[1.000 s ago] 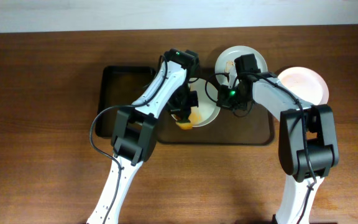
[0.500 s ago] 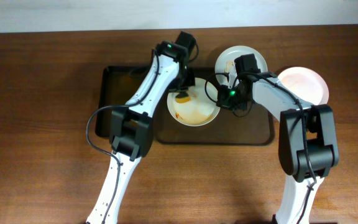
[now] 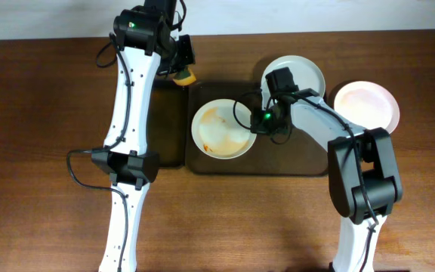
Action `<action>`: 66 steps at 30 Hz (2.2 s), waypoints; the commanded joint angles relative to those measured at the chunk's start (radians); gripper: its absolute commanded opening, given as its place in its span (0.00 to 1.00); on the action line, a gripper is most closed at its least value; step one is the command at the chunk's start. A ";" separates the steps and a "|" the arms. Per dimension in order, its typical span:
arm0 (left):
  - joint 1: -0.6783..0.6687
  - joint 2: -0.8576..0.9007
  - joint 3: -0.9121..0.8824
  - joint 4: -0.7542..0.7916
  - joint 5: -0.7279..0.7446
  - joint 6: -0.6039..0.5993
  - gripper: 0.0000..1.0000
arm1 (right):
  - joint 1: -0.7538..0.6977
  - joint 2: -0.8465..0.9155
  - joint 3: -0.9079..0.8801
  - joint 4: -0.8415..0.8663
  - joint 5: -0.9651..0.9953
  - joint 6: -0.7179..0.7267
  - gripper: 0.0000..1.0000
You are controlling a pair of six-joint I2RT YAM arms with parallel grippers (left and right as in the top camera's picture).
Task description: Clean dirty plates on tray and stack at the side
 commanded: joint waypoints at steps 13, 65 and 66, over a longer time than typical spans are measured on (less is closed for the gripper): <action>0.012 -0.006 0.004 0.023 0.010 0.020 0.00 | 0.277 -0.404 0.018 -0.224 1.033 -0.047 0.04; -0.335 0.023 -0.937 0.162 -0.237 -0.973 0.00 | -0.013 0.026 -0.086 0.084 0.070 0.263 0.04; -0.329 0.023 -0.937 0.191 -0.261 -0.973 0.00 | -0.013 0.026 -0.086 0.084 0.070 0.263 0.04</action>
